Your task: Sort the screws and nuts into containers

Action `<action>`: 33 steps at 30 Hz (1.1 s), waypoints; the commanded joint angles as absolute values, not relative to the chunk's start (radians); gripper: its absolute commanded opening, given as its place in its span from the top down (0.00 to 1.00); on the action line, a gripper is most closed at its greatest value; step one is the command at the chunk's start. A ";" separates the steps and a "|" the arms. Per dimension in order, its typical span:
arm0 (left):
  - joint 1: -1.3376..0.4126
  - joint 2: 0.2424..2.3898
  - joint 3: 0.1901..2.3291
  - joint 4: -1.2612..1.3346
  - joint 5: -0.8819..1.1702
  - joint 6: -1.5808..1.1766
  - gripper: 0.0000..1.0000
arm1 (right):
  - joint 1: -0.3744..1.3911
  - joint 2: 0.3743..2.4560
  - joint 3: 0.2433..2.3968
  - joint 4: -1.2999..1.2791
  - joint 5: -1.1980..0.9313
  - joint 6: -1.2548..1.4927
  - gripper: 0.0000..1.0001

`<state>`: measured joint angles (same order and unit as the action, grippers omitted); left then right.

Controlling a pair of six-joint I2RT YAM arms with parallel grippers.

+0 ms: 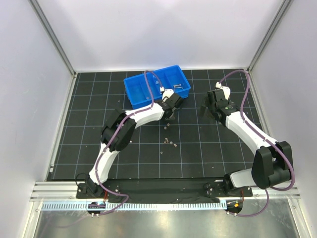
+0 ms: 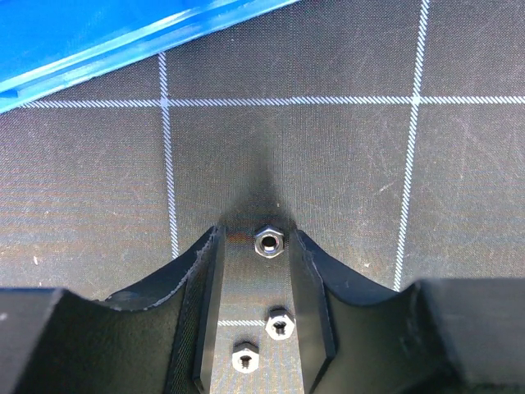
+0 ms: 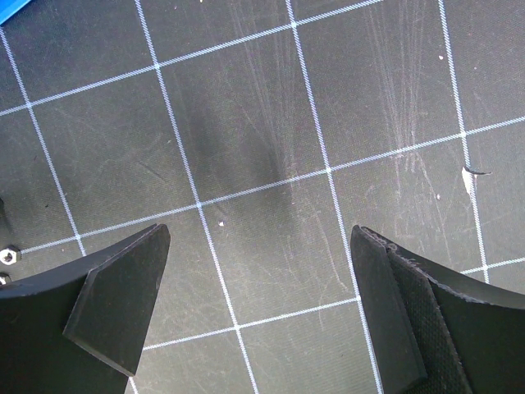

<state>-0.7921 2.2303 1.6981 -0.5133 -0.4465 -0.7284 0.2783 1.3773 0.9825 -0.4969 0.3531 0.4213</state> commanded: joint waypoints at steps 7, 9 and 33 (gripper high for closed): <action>-0.782 2.263 1.692 -0.515 -0.430 -0.753 0.77 | 0.273 1.379 1.008 -0.482 0.367 0.417 0.00; -0.781 2.255 1.678 -0.511 -0.423 -0.756 0.83 | 0.273 1.378 1.009 -0.480 0.368 0.416 0.01; -0.603 2.028 1.790 -0.446 -0.451 -0.615 0.86 | 0.273 1.377 1.015 -0.480 0.362 0.417 0.00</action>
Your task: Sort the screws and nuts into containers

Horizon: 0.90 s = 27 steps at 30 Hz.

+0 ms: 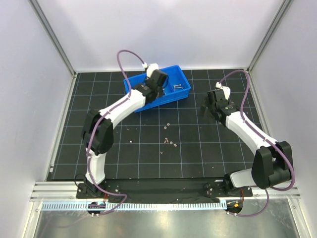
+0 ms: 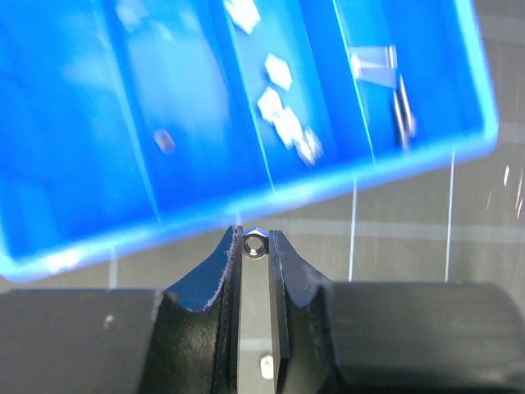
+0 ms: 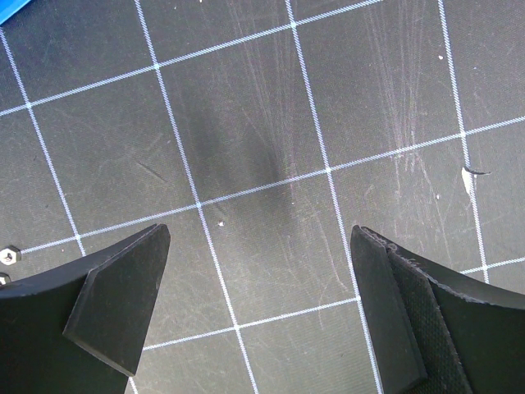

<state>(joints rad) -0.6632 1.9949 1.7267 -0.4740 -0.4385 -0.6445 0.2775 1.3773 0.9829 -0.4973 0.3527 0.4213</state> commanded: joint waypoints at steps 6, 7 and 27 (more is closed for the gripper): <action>-0.520 2.146 1.885 -0.419 -0.387 -0.597 0.80 | 0.273 1.382 1.023 -0.482 0.357 0.413 0.00; -0.517 2.149 1.890 -0.416 -0.391 -0.583 0.75 | 0.273 1.381 1.022 -0.480 0.354 0.414 0.00; -0.850 1.899 1.476 -0.417 -0.365 -0.568 0.26 | 0.273 1.332 0.986 -0.486 0.325 0.423 0.00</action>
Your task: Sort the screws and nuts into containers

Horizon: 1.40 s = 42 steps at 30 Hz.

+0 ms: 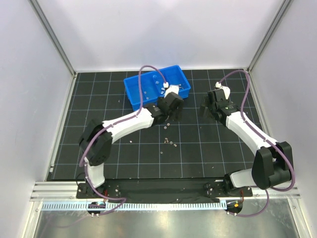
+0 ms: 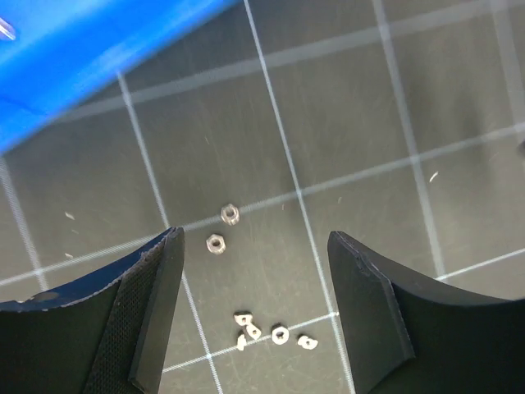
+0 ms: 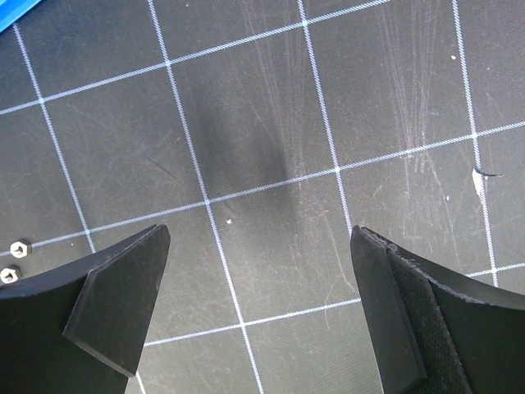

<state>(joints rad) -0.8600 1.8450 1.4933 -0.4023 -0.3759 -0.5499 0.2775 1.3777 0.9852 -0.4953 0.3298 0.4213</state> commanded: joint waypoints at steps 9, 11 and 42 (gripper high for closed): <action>-0.850 2.025 1.532 -0.446 -0.357 -0.531 0.35 | 0.273 1.327 0.979 -0.488 0.331 0.423 0.00; -0.850 2.057 1.543 -0.446 -0.342 -0.535 0.38 | 0.273 1.328 0.980 -0.491 0.336 0.422 0.00; -0.850 2.143 1.522 -0.465 -0.334 -0.574 0.81 | 0.273 1.336 1.000 -0.512 0.330 0.422 0.00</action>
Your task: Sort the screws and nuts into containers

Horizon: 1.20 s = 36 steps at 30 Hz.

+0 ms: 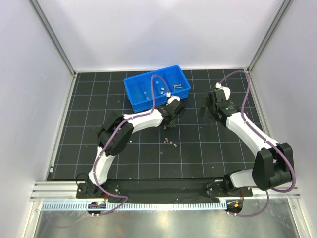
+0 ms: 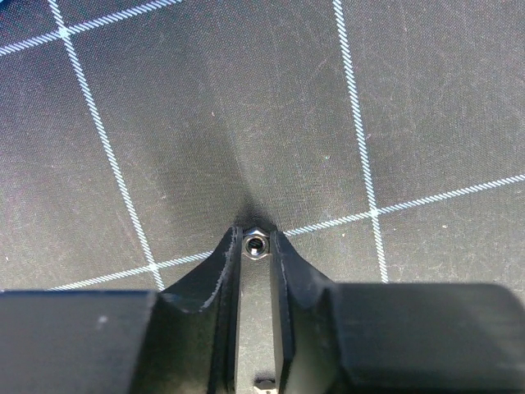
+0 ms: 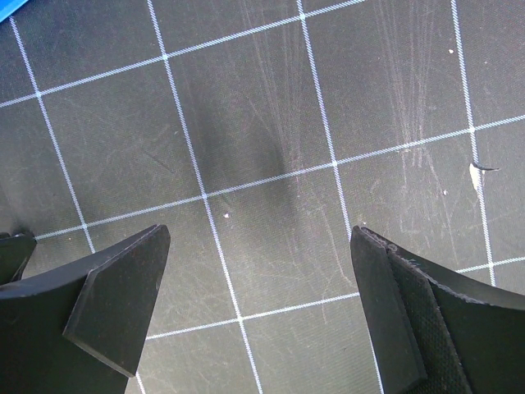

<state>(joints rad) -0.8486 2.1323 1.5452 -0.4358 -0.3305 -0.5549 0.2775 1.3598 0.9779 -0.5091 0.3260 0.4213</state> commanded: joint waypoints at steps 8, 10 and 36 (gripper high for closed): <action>-0.845 2.065 1.557 -0.463 -0.396 -0.535 0.86 | 0.273 1.328 1.000 -0.515 0.337 0.422 0.00; -0.832 2.030 1.588 -0.469 -0.400 -0.512 0.86 | 0.273 1.327 1.002 -0.517 0.337 0.422 0.00; -0.535 2.143 2.041 -0.540 -0.394 -0.397 0.47 | 0.273 1.371 1.066 -0.512 0.304 0.422 0.01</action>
<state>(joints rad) -0.5316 2.2078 2.0243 -0.5087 -0.3923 -0.3996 0.2775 1.3701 1.0290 -0.5163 0.3096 0.4213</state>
